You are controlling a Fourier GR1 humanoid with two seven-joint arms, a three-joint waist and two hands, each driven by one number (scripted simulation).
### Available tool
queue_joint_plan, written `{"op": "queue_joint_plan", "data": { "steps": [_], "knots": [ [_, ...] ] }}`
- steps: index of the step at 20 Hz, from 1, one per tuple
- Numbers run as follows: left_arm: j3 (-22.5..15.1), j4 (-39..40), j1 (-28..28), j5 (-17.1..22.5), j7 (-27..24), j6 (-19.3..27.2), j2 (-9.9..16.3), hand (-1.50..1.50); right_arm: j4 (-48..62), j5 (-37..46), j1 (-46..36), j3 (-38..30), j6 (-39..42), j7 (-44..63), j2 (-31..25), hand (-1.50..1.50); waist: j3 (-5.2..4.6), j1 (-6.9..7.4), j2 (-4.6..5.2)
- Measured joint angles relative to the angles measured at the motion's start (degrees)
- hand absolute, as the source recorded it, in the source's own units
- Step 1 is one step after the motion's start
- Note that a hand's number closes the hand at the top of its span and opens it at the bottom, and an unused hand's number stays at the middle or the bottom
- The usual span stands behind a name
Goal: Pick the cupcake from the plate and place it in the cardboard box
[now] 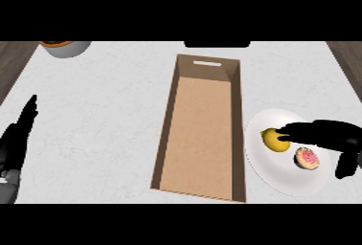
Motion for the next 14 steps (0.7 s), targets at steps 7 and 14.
{"op": "queue_joint_plan", "data": {
  "steps": [7, 14],
  "knots": [
    [1.3, 1.8, -1.2, -2.1, -0.4, -0.7, -1.6, 0.00, -4.9, 3.0, 3.0, -0.6, 2.2, 5.0, 0.0, -1.50, -0.07, 0.02, -0.04],
    [2.5, -0.1, -0.2, -3.7, 0.0, -1.5, -2.8, 0.00, -3.1, 5.2, 4.0, -5.0, -3.2, 5.3, 5.2, 1.50, -0.43, 0.34, -0.44]
  ]
}}
